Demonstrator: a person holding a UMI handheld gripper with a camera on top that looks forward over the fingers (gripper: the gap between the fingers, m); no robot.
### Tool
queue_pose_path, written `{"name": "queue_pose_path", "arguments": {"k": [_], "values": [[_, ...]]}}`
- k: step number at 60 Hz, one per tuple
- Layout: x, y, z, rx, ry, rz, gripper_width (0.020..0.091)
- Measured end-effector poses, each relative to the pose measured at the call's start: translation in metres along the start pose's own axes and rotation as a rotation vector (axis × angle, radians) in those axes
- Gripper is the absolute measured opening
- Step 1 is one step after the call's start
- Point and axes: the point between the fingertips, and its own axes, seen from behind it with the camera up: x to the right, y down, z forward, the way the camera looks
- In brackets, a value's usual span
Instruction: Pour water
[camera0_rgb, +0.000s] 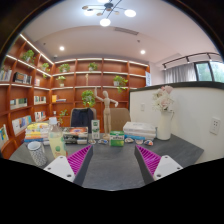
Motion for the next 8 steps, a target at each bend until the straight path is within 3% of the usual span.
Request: {"name": "queue_pose_path", "arguments": {"k": [8], "values": [[-0.0024, 0.0035, 0.0011, -0.009, -0.010, 0.001, 0.0852]]}}
